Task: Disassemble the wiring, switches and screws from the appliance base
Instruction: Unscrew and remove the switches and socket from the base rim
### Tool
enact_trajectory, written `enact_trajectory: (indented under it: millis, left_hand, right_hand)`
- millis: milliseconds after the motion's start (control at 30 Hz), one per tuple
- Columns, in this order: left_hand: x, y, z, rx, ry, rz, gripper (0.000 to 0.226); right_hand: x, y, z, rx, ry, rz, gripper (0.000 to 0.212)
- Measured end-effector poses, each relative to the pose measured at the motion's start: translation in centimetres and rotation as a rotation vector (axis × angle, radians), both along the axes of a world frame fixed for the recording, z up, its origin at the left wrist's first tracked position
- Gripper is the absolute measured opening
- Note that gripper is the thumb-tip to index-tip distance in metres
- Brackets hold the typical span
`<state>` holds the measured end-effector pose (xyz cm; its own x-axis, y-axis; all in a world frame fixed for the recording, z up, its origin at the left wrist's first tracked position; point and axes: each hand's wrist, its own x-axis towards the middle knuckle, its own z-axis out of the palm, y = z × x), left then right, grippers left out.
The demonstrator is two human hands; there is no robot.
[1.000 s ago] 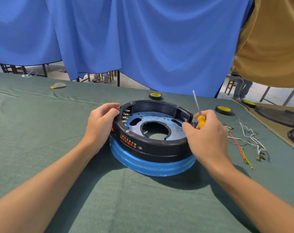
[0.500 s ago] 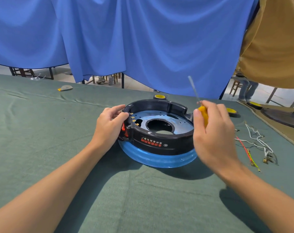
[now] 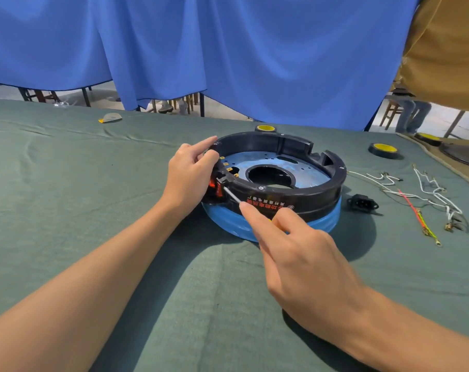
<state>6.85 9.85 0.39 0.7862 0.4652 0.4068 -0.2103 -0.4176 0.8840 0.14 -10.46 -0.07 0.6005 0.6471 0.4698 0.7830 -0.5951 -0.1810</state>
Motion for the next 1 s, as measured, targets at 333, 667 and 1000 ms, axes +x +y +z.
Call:
enact_trajectory:
  millis: [333, 667, 1000]
  left_hand:
    - [0.4, -0.3, -0.2, 0.107, -0.003, 0.061, 0.026]
    - [0.8, -1.0, -0.1, 0.161, 0.025, 0.126, 0.018]
    - [0.9, -0.9, -0.4, 0.184, -0.008, 0.117, 0.018]
  right_hand:
    - [-0.2, 0.0, 0.2, -0.128, -0.025, -0.029, 0.056]
    - [0.4, 0.3, 2.3, -0.202, -0.015, -0.031, 0.032]
    - [4.8, -0.6, 6.1, 0.176, 0.797, 0.054, 0.028]
